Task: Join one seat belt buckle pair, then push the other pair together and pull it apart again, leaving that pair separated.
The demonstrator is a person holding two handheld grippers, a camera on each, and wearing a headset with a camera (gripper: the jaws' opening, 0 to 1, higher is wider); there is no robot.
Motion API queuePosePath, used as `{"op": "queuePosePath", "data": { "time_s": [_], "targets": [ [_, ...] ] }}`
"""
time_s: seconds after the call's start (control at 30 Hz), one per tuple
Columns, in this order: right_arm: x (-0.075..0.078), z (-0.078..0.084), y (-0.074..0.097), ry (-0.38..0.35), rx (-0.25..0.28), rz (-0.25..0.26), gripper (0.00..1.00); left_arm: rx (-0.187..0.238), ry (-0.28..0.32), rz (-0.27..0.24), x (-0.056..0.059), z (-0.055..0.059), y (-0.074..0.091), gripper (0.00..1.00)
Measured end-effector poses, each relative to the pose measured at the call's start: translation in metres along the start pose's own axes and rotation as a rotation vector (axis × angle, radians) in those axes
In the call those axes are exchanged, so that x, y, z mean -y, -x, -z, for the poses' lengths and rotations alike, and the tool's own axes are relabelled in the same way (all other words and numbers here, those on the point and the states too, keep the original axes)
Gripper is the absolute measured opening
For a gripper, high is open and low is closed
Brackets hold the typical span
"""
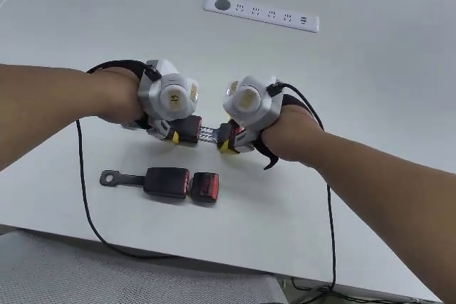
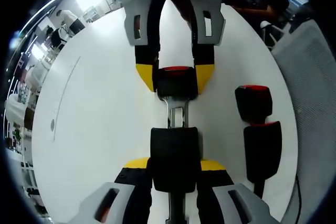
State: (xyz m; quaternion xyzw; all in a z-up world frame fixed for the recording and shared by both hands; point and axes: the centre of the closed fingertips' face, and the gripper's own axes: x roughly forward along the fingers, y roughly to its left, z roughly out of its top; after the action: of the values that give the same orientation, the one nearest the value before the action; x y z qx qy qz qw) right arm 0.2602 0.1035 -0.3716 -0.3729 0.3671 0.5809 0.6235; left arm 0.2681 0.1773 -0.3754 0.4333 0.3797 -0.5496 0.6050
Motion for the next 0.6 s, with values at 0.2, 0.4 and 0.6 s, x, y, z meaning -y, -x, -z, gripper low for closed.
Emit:
{"op": "queuePosePath", "data": {
  "time_s": [0.2, 0.4, 0.6],
  "targets": [
    [0.000, -0.006, -0.002, 0.003, 0.015, 0.008, 0.34, 0.001, -0.003, 0.000, 0.001, -0.001, 0.002, 0.33],
    [-0.001, -0.015, -0.006, 0.008, 0.049, -0.001, 0.34, 0.009, -0.017, 0.004, 0.003, -0.001, 0.003, 0.33],
    [-0.001, -0.018, -0.007, 0.007, 0.055, -0.004, 0.33, 0.041, -0.010, 0.003, 0.002, -0.001, 0.003, 0.32]
  ]
}}
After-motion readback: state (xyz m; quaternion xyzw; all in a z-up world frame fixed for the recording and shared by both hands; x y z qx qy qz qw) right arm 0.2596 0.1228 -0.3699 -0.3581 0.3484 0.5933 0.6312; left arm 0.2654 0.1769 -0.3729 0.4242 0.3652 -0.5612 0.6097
